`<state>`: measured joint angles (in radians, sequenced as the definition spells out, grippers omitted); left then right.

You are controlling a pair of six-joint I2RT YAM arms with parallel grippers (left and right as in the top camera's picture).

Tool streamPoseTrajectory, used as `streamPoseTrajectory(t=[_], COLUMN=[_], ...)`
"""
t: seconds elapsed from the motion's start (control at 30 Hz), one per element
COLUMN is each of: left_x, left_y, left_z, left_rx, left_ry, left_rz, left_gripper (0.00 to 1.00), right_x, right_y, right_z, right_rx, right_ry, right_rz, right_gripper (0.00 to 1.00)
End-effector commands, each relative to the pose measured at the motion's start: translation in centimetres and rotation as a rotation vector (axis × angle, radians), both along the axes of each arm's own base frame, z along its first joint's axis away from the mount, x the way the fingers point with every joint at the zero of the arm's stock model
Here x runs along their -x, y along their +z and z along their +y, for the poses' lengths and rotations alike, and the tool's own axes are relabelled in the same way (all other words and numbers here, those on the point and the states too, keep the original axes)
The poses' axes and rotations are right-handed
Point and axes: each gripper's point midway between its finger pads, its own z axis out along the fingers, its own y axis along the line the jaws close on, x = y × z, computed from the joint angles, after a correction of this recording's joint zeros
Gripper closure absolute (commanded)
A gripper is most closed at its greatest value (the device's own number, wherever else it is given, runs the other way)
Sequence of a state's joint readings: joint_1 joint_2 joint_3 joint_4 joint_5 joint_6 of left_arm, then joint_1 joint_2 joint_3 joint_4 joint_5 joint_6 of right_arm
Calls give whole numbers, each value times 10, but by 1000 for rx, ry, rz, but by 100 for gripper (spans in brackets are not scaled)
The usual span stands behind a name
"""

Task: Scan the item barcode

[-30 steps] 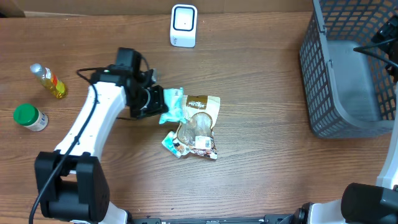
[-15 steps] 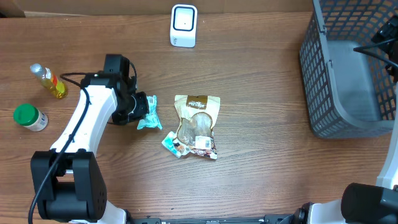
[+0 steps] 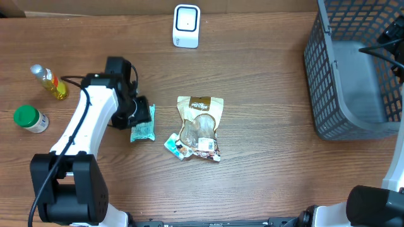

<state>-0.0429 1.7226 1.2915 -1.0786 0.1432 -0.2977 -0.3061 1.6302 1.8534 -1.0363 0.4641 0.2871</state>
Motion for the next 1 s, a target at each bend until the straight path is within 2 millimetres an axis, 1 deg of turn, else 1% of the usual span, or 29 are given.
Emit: streamPoseTrajectory(t=[0.0, 0.03, 0.07, 0.13, 0.3, 0.53, 0.7, 0.77, 0.9, 0.97], left_x=[-10, -8, -7, -4, 5, 10, 9, 9, 13, 16], left_y=[14, 13, 11, 7, -6, -25, -41, -49, -67, -78], left_z=[1, 4, 8, 12, 10, 7, 6, 6, 3, 1], left_rx=[5, -11, -31, -63, -70, -72, -74, -76, -86, -93], left_ry=[6, 8, 15, 30, 20, 27, 25, 23, 6, -6], left_rz=[-26, -20, -11, 4, 43, 74, 109, 125, 178, 208], left_gripper=[86, 93, 96, 96, 95, 95, 95, 94, 80, 77], right_x=[1, 1, 1, 1, 1, 1, 1, 1, 1, 1], right_y=[4, 4, 4, 4, 4, 4, 4, 4, 4, 4], right_z=[-2, -2, -2, -2, -2, -2, -2, -2, -2, -2], right_rx=[15, 15, 15, 15, 15, 14, 15, 15, 15, 15], right_ry=[-8, -8, -8, -8, -8, -8, -8, -8, -8, -8], right_rz=[-5, -5, -5, -5, -5, -5, -5, -5, -5, -5], right_gripper=[0, 0, 0, 0, 0, 0, 0, 0, 0, 0])
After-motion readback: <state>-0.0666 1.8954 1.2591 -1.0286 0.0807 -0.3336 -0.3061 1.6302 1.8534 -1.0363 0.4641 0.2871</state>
